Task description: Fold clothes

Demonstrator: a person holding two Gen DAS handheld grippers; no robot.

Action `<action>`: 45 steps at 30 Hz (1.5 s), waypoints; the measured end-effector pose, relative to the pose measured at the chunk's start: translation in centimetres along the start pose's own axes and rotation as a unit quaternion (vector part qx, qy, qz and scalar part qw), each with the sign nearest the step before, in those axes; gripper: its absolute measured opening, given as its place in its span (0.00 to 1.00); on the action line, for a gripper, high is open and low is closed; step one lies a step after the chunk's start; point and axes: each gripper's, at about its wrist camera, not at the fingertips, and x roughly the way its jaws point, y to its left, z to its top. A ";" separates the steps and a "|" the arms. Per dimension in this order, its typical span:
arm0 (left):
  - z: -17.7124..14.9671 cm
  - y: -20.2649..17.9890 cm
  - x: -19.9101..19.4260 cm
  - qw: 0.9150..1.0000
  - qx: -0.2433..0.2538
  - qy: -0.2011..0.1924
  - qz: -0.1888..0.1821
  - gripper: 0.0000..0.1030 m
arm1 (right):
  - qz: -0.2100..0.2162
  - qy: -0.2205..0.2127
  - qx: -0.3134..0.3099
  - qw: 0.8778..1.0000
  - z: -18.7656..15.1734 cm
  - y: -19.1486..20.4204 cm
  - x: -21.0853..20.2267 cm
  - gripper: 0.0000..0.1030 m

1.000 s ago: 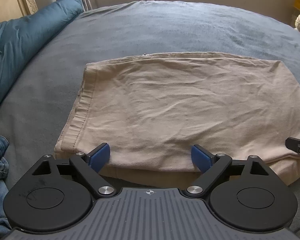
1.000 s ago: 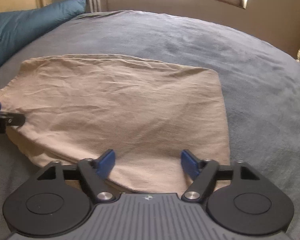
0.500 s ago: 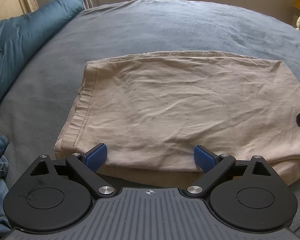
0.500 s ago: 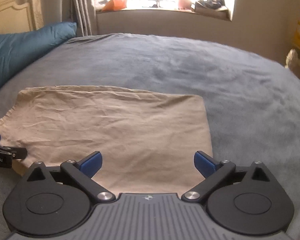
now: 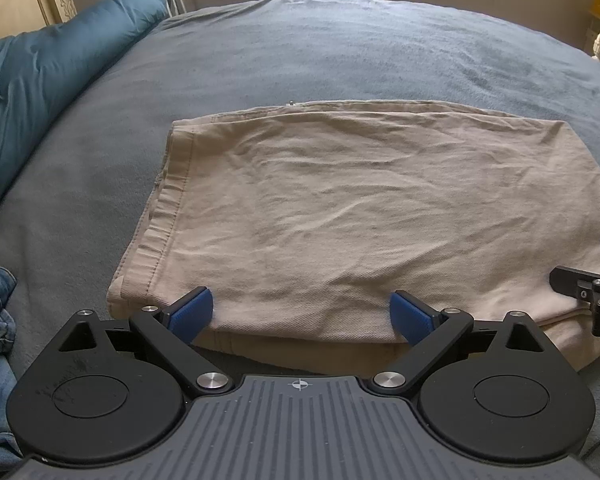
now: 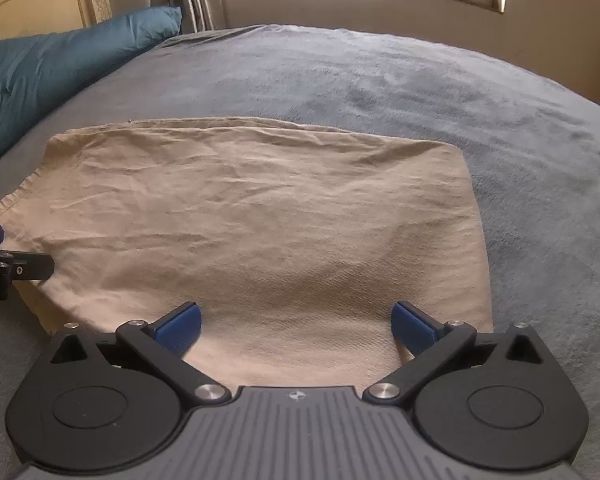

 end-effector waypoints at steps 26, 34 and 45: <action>2.0 -0.2 -3.2 0.996 0.017 -0.090 0.022 0.94 | 0.002 0.017 -0.001 1.000 0.6 -0.2 0.4 1.00; 2.1 -0.6 -1.4 0.998 0.009 -0.054 -0.011 0.88 | 0.006 0.018 -0.009 1.000 0.7 -0.3 0.5 1.00; 1.4 -0.5 0.2 1.000 0.002 0.000 -0.022 0.78 | 0.007 -0.018 -0.034 0.999 1.5 0.3 -1.2 1.00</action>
